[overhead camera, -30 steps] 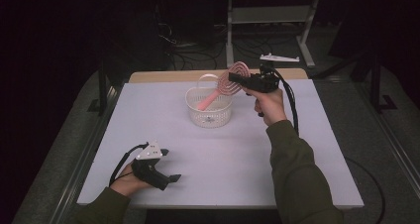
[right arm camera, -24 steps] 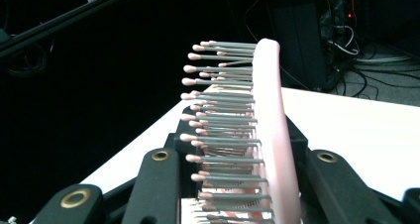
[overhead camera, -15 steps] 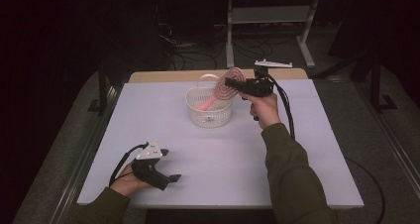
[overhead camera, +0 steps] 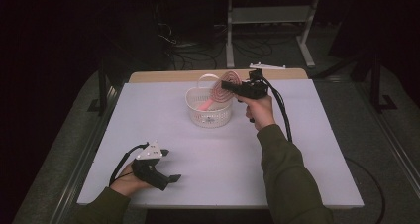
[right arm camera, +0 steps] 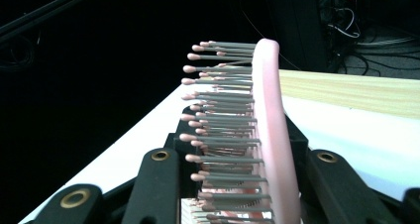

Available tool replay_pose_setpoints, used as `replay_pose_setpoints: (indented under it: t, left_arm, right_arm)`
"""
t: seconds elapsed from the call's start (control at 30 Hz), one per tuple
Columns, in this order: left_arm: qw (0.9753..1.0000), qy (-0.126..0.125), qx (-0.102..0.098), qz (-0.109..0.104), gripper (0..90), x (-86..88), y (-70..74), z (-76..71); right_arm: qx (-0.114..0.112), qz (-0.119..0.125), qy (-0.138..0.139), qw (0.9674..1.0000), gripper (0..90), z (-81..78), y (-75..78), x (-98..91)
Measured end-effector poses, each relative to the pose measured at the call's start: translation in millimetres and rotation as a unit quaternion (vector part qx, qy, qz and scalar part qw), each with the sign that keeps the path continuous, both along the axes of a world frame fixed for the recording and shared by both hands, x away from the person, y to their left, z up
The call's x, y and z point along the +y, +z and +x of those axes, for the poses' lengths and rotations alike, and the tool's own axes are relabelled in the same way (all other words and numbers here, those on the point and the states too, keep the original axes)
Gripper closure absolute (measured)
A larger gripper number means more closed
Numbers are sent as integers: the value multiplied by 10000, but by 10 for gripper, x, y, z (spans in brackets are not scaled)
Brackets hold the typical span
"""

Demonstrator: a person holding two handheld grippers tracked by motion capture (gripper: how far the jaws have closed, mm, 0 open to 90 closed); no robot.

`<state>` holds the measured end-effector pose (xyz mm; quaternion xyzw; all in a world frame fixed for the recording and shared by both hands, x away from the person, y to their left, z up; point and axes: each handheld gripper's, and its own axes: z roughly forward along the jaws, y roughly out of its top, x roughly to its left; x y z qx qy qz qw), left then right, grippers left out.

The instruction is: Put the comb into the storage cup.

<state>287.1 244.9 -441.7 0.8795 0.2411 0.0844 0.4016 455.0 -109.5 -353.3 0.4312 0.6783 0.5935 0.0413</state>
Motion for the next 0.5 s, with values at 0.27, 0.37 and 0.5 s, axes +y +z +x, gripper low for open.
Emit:
replay_pose_setpoints:
  t: [0.27, 0.37, 0.5]
  left_arm:
    - [10000, 3, 15, -11, 2, 2, 1, 1]
    - [10000, -5, 20, -12, 2, 1, 1, 0]
    - [10000, -10, 23, -10, 2, 1, 0, 1]
  right_arm:
    - [72, -26, -6, 10000, 632, 29, -63, 61]
    - [95, -39, 1, 9999, 631, 40, -81, 79]
    - [131, -42, -21, 9999, 631, 55, -103, 83]
